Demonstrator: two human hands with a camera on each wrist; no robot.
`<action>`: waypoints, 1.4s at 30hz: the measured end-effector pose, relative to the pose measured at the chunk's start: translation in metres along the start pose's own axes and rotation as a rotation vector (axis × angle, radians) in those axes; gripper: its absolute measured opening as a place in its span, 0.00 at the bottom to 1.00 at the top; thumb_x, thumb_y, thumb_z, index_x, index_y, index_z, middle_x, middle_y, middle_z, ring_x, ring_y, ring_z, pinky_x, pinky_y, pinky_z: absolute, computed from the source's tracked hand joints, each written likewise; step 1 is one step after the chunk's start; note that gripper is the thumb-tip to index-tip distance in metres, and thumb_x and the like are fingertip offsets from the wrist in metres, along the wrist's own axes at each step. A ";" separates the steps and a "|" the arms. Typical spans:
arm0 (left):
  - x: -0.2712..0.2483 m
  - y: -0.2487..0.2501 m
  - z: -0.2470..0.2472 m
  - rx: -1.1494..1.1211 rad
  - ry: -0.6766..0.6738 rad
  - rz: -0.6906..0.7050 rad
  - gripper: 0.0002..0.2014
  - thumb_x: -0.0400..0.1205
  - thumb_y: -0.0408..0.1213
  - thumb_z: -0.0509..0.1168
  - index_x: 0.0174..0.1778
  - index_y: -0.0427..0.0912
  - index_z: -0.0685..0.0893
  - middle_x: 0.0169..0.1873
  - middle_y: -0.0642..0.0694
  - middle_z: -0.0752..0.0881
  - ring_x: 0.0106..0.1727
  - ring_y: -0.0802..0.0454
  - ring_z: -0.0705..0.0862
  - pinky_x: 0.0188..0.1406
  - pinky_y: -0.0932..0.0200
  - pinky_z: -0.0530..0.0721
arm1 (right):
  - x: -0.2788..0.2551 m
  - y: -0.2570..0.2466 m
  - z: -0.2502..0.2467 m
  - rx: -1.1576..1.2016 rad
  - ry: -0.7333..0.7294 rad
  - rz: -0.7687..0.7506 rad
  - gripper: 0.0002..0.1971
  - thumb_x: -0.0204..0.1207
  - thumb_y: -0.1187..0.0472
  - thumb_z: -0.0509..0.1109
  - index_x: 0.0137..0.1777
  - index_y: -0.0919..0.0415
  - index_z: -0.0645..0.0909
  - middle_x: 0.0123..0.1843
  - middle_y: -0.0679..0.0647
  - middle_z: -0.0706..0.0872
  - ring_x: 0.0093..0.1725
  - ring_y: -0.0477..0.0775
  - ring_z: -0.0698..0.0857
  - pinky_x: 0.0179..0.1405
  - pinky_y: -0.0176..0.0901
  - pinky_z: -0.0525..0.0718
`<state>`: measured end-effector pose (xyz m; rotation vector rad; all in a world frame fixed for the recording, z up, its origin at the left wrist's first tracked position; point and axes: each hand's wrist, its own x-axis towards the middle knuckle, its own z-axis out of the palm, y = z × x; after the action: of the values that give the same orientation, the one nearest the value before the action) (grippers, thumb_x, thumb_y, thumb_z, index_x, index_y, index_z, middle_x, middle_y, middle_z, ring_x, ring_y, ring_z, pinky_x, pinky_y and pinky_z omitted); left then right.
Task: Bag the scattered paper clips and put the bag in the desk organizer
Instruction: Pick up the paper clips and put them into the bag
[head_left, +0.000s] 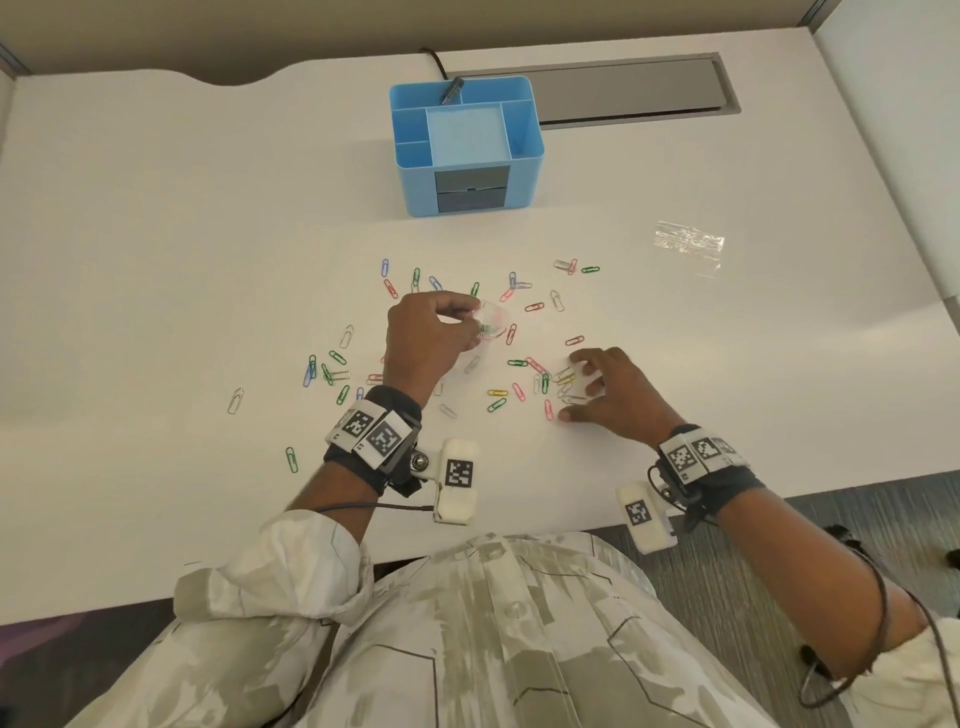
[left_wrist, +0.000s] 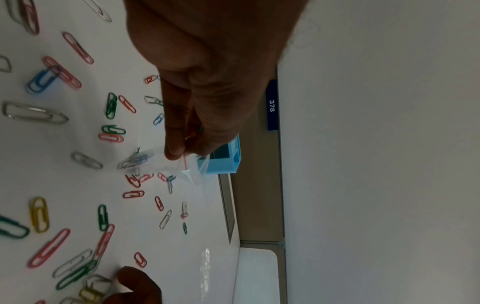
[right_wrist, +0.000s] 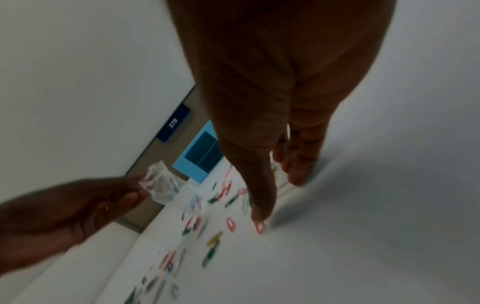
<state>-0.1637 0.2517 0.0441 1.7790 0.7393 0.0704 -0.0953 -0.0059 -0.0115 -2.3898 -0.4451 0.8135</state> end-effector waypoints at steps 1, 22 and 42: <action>0.001 -0.001 -0.002 -0.003 0.002 -0.004 0.11 0.79 0.26 0.75 0.53 0.43 0.95 0.46 0.47 0.95 0.40 0.48 0.97 0.52 0.53 0.96 | 0.001 0.000 0.008 0.013 0.026 -0.025 0.39 0.59 0.55 0.90 0.70 0.55 0.78 0.60 0.54 0.77 0.48 0.53 0.85 0.52 0.49 0.89; -0.002 -0.011 -0.011 -0.029 0.027 -0.055 0.14 0.74 0.25 0.78 0.52 0.46 0.96 0.45 0.47 0.94 0.43 0.48 0.97 0.56 0.47 0.96 | 0.042 -0.038 0.042 -0.178 0.124 -0.243 0.08 0.78 0.57 0.76 0.55 0.57 0.84 0.53 0.51 0.77 0.47 0.54 0.85 0.45 0.40 0.76; -0.012 -0.010 0.001 0.012 0.028 -0.089 0.14 0.75 0.23 0.77 0.53 0.42 0.95 0.46 0.47 0.94 0.39 0.52 0.96 0.55 0.48 0.96 | 0.023 -0.079 -0.022 0.125 0.239 -0.223 0.08 0.73 0.65 0.74 0.49 0.58 0.92 0.48 0.49 0.94 0.48 0.45 0.92 0.51 0.22 0.83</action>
<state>-0.1776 0.2466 0.0383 1.7575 0.8400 0.0311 -0.0735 0.0573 0.0408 -2.2370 -0.5343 0.4372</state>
